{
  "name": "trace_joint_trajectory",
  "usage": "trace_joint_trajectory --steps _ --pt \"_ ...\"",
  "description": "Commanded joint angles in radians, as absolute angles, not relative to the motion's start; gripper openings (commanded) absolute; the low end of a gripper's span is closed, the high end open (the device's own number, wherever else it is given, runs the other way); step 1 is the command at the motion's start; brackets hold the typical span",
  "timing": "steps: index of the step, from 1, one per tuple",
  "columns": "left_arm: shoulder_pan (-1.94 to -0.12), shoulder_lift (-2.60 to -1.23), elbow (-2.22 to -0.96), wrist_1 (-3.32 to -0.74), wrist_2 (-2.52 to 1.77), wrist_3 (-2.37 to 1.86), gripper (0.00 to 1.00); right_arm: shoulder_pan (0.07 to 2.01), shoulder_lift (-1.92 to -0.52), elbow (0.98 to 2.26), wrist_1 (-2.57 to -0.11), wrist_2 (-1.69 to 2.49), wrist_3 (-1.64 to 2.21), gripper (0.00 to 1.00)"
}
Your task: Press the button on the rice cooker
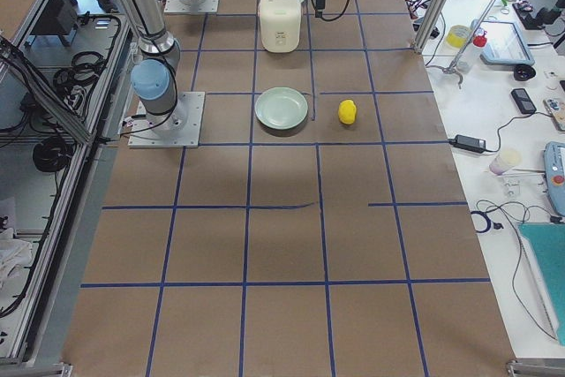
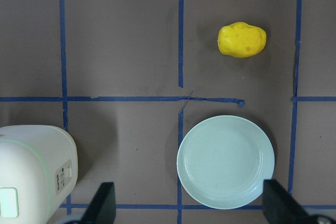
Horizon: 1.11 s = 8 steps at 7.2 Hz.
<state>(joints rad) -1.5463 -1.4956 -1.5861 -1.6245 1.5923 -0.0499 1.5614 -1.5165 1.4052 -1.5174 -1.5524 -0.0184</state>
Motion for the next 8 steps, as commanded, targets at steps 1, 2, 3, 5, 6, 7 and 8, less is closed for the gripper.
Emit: trace_joint_trajectory --steps 1,2,3,5,6,7,8 --pt "-1.546 -1.496 -1.586 -1.624 1.592 -0.049 1.0 1.566 -1.517 1.407 -1.496 -1.559 -0.018 1.0" --pt "-1.546 -1.496 -1.586 -1.624 1.592 -0.049 1.0 1.566 -1.513 1.407 -1.496 -1.549 -0.017 1.0" --pt "-1.546 -1.496 -1.586 -1.624 1.592 -0.051 1.0 1.566 -1.514 1.407 -1.496 -1.551 -0.011 1.0" --pt "-1.546 -1.496 -1.586 -1.624 1.592 -0.051 1.0 1.58 -1.509 1.411 -1.502 -1.542 0.113 0.91" --pt "-1.546 -1.496 -1.586 -1.624 1.592 -0.051 1.0 1.607 -1.509 1.419 -1.503 -1.539 0.126 0.9" --pt "-1.546 -1.496 -1.586 -1.624 1.592 -0.051 1.0 1.653 -1.509 1.417 -1.505 -1.542 0.209 0.88" --pt "-1.546 -1.496 -1.586 -1.624 1.592 -0.051 1.0 1.708 -1.496 1.422 -1.508 -1.54 0.253 0.77"
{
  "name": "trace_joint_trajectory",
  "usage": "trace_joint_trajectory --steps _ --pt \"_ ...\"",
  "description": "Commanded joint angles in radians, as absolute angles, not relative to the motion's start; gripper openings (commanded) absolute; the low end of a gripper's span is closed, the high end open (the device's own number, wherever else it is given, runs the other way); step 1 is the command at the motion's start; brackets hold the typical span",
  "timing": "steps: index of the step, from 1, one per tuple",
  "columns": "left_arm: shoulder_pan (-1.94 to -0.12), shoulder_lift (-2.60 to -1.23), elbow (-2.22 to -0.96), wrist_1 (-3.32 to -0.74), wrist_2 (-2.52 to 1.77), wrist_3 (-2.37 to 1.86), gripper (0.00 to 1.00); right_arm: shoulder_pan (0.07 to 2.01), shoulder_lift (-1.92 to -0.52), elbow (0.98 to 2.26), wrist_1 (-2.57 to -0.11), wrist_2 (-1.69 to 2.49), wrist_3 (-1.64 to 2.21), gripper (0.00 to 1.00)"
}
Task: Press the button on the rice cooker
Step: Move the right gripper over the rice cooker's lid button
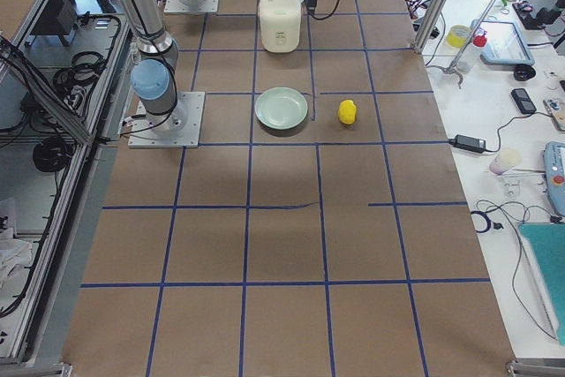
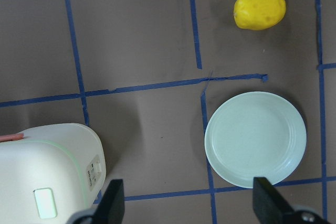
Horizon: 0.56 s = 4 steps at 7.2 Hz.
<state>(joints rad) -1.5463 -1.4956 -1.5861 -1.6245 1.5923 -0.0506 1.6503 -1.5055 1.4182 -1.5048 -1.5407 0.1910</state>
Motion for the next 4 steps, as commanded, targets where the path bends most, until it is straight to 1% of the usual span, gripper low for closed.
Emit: trace_joint_trajectory --steps 1,2,4 --pt "-1.546 -1.496 -1.586 -1.624 1.592 -0.051 1.0 1.753 -1.48 1.424 -1.511 -1.539 0.274 0.54" --pt "-1.546 -1.496 -1.586 -1.624 1.592 -0.049 1.0 1.785 -1.468 1.43 -1.508 -1.54 0.282 0.42" --pt "-1.546 -1.496 -1.586 -1.624 1.592 -0.051 1.0 1.827 -1.46 1.504 -1.57 -1.537 0.412 0.29"
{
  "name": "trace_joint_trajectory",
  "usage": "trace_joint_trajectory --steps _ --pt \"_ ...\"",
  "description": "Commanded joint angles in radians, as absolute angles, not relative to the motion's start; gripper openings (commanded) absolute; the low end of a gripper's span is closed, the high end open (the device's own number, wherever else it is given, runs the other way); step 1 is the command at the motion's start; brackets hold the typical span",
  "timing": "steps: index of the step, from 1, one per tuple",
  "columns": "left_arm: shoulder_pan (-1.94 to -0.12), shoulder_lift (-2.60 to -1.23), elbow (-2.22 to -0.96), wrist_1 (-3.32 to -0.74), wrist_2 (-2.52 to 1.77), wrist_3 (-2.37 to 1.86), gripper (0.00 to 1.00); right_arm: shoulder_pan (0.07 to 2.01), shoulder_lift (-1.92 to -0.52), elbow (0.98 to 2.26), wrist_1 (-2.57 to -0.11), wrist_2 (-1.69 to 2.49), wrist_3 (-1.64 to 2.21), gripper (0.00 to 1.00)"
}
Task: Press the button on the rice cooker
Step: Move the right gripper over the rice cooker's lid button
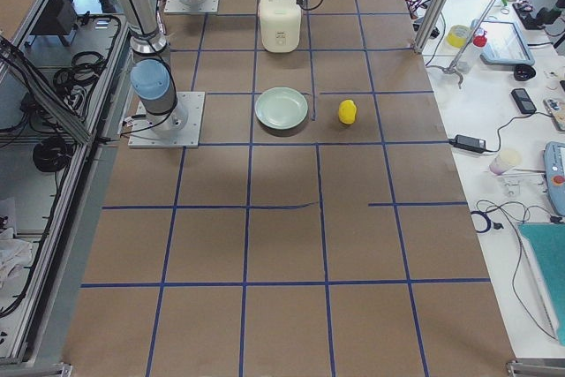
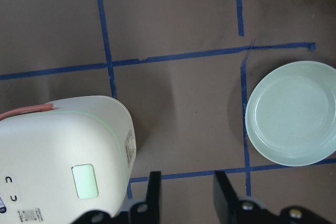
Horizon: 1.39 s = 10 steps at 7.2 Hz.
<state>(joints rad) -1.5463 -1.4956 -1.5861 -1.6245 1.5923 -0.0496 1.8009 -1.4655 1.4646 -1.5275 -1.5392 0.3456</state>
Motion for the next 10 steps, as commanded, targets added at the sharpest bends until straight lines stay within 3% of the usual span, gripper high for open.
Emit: trace_joint_trajectory --steps 1,2,10 --pt "-1.546 -1.496 -1.586 -1.624 1.592 -0.049 1.0 1.85 -1.456 1.531 -1.594 -1.51 0.417 0.1" --pt "-1.546 -1.496 -1.586 -1.624 1.592 -0.051 1.0 1.858 -1.448 1.54 -1.604 -1.497 0.419 0.0" --pt "-1.546 -1.496 -1.586 -1.624 1.592 -0.051 1.0 1.988 -1.398 1.606 -1.746 -1.48 0.637 0.0"
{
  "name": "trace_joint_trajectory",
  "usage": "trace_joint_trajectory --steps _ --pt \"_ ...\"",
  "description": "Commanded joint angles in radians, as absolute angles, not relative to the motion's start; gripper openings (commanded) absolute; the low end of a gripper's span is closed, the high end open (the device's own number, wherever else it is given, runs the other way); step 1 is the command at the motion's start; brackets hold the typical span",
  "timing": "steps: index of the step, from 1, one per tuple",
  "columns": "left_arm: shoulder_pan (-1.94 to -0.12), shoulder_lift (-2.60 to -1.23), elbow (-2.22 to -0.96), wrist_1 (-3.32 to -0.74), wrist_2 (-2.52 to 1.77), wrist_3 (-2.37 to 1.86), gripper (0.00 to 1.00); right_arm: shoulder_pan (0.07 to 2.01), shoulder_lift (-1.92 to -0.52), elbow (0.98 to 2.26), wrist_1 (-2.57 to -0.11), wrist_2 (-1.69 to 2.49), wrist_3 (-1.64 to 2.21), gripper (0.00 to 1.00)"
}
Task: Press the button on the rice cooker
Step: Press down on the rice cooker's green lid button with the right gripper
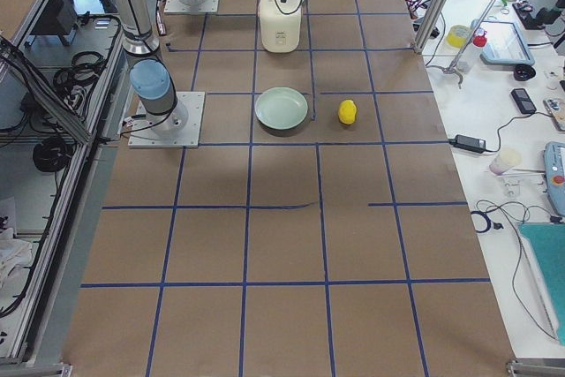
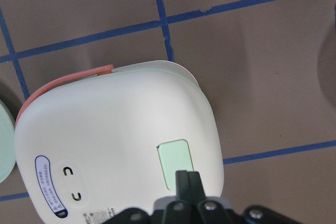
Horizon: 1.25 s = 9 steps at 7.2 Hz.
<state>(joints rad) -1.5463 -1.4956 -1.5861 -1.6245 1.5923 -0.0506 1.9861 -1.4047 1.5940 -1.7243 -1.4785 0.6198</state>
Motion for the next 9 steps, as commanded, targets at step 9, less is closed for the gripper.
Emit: trace_joint_trajectory --steps 9 --pt "-1.546 -1.496 -1.586 -1.624 1.592 -0.051 1.0 1.996 -1.387 1.664 -1.825 -1.474 0.637 0.0"
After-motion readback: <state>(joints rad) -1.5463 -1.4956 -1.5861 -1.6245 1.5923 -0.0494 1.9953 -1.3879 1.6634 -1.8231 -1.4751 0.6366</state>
